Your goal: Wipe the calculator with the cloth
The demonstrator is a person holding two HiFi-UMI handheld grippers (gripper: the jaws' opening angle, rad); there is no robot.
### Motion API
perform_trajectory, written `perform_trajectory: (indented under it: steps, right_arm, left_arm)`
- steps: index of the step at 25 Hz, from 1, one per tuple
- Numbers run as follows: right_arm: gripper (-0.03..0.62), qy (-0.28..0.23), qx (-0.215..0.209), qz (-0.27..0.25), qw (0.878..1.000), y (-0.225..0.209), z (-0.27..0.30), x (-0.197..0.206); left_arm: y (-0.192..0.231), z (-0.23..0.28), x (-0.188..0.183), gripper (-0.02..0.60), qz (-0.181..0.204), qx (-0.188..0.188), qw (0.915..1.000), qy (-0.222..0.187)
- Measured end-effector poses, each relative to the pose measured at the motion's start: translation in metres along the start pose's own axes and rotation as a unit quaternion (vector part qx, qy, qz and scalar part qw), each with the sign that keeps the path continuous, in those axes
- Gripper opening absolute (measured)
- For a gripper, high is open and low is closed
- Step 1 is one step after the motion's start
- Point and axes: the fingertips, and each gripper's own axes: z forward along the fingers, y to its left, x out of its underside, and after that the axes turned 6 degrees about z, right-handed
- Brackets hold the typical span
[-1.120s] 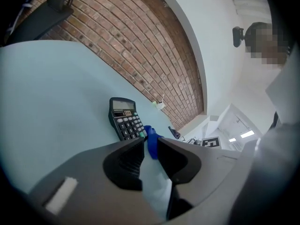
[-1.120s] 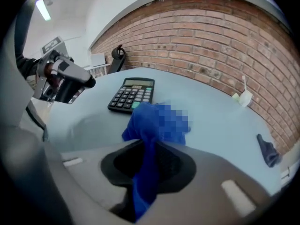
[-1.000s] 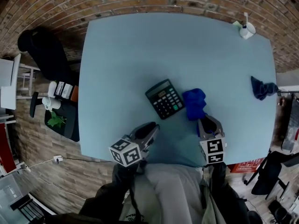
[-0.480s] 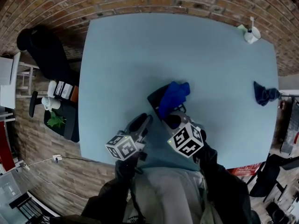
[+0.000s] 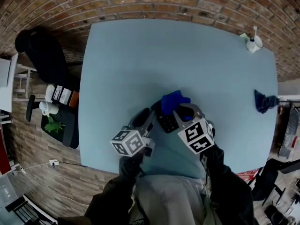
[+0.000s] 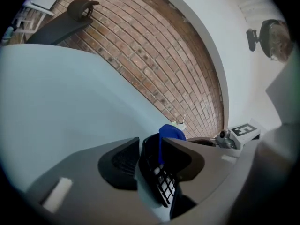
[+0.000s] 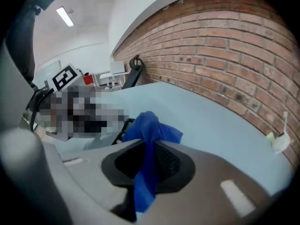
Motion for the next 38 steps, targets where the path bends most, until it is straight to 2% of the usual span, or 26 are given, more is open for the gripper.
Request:
perform_trajectory:
  steps: [3,6,8,9,11,14,16,17,20,23,25,27,28,29,32,34,38]
  right_arm:
    - [0.061,0.032,-0.013,-0.021,0.999,0.027,0.013,0.005]
    - [0.061,0.062,-0.071,-0.027,0.995,0.072,0.012,0.022]
    - [0.061,0.080,-0.101,-0.034,0.991,0.095,0.006,0.042]
    - [0.061,0.086,-0.102,-0.036,0.990,0.098,0.001,0.053]
    - [0.060,0.088,-0.076,-0.011,0.993,0.079,-0.011,0.065]
    - [0.060,0.060,0.012,0.047,0.997,0.014,-0.023,0.059]
    - [0.060,0.052,0.045,0.046,0.997,-0.014,-0.024,0.049]
    - [0.060,0.057,0.045,0.035,0.997,-0.015,-0.020,0.045]
    - [0.060,0.089,0.002,-0.020,0.996,0.024,-0.002,0.043]
    - [0.060,0.098,-0.032,-0.065,0.993,0.070,0.003,0.049]
    - [0.060,0.110,-0.077,-0.054,0.989,0.097,-0.001,0.059]
    - [0.060,0.136,-0.140,-0.040,0.980,0.122,-0.008,0.076]
    - [0.060,0.138,-0.156,-0.033,0.978,0.126,-0.013,0.081]
    - [0.060,0.126,-0.149,-0.025,0.980,0.121,-0.019,0.080]
    - [0.060,0.040,-0.065,0.008,0.997,0.068,-0.034,0.051]
    - [0.060,-0.002,-0.034,0.015,0.999,0.040,-0.034,0.026]
    - [0.061,-0.015,0.003,-0.029,0.999,0.020,-0.018,-0.001]
  left_arm:
    - [0.001,0.010,0.004,0.153,0.023,-0.025,0.9993,0.019]
    - [0.004,0.013,0.003,0.067,0.039,-0.043,0.9980,0.022]
    - [0.005,0.013,0.003,0.067,0.044,-0.047,0.9977,0.021]
    - [0.004,0.014,0.004,0.067,0.044,-0.046,0.9977,0.021]
    - [0.003,0.015,0.004,0.066,0.043,-0.043,0.9979,0.023]
    - [0.004,0.015,0.004,0.066,0.044,-0.042,0.9979,0.024]
    - [0.005,0.014,0.004,0.066,0.045,-0.048,0.9976,0.024]
    - [0.006,0.014,0.004,0.066,0.045,-0.051,0.9974,0.023]
    - [0.004,0.014,0.003,0.067,0.048,-0.057,0.9970,0.018]
    - [0.003,0.016,0.002,0.067,0.051,-0.056,0.9970,0.016]
    - [0.003,0.017,0.002,0.067,0.055,-0.056,0.9968,0.016]
    - [0.004,0.016,0.002,0.069,0.056,-0.058,0.9966,0.016]
    - [0.004,0.016,0.002,0.069,0.055,-0.059,0.9966,0.015]
    - [0.003,0.017,0.003,0.069,0.054,-0.058,0.9967,0.016]
    - [0.002,0.018,0.002,0.068,0.053,-0.053,0.9970,0.017]
    - [0.004,0.017,0.001,0.069,0.054,-0.057,0.9968,0.016]
    - [0.003,0.017,0.003,0.069,0.053,-0.057,0.9968,0.016]
